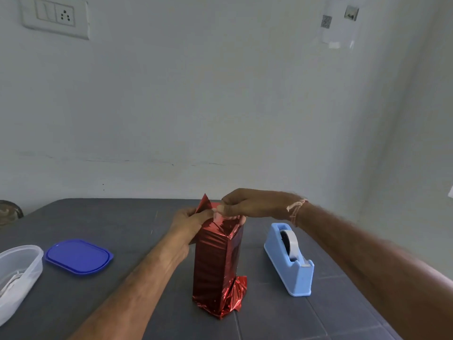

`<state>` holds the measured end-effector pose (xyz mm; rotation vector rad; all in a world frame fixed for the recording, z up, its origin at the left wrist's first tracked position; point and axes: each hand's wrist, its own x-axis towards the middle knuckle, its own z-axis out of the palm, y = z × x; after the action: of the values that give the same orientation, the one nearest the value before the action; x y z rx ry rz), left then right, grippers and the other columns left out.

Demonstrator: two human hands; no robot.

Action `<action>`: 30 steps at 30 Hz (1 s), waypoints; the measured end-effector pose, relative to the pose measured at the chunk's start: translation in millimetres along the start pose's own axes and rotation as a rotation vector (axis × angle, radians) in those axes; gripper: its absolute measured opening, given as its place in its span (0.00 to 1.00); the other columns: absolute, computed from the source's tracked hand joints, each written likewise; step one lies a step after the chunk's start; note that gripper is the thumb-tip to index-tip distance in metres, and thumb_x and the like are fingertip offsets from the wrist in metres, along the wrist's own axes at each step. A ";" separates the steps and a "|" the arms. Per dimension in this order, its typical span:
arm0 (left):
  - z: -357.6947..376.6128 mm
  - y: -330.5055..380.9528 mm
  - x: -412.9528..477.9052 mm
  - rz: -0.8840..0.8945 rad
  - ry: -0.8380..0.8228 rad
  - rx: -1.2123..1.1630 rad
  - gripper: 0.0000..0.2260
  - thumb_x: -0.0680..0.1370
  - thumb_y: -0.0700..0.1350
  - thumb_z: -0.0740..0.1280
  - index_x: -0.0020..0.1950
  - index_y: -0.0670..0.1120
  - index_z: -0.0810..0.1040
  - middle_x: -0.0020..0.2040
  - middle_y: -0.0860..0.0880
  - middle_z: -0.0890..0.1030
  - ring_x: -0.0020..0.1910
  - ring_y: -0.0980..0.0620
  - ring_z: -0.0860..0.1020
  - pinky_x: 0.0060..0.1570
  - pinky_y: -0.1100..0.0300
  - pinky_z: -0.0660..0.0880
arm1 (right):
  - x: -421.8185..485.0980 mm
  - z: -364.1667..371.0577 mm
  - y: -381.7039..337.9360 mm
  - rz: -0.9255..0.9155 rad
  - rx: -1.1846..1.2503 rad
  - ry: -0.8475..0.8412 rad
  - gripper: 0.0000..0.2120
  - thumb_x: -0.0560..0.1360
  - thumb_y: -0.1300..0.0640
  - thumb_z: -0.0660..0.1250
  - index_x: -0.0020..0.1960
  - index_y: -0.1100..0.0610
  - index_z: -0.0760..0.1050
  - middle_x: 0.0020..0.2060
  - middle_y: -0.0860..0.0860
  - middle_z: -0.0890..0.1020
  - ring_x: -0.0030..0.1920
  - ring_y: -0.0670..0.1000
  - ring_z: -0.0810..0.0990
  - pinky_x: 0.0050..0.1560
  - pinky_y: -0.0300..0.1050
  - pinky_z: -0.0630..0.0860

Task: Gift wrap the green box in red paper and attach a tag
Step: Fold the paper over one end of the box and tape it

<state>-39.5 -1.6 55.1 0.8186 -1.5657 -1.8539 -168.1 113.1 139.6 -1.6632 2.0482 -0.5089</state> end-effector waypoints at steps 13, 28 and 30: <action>-0.6 2.4 -3.7 0.008 -0.038 -0.042 0.05 0.74 0.44 0.77 0.45 0.44 0.84 0.33 0.48 0.86 0.32 0.53 0.83 0.39 0.57 0.80 | 11.3 -2.1 -7.1 0.077 -0.080 -0.091 0.22 0.83 0.42 0.62 0.58 0.61 0.79 0.54 0.56 0.82 0.52 0.49 0.80 0.52 0.45 0.81; -1.2 2.8 -7.4 0.022 -0.048 -0.026 0.03 0.77 0.43 0.74 0.44 0.44 0.84 0.32 0.49 0.85 0.28 0.55 0.83 0.30 0.63 0.79 | 15.7 2.0 -20.5 0.108 -0.270 -0.154 0.13 0.82 0.42 0.64 0.49 0.51 0.77 0.56 0.53 0.83 0.48 0.48 0.80 0.51 0.46 0.80; -2.1 2.9 -7.5 0.028 -0.047 -0.015 0.03 0.77 0.43 0.74 0.45 0.44 0.84 0.33 0.49 0.85 0.28 0.55 0.83 0.30 0.63 0.78 | 15.8 2.6 -24.9 0.107 -0.309 -0.158 0.13 0.82 0.42 0.65 0.49 0.52 0.77 0.53 0.52 0.82 0.46 0.49 0.80 0.49 0.45 0.80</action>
<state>-32.9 2.3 58.4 0.7485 -1.5823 -1.8750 -149.2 92.5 149.2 -1.6876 2.1648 -0.0224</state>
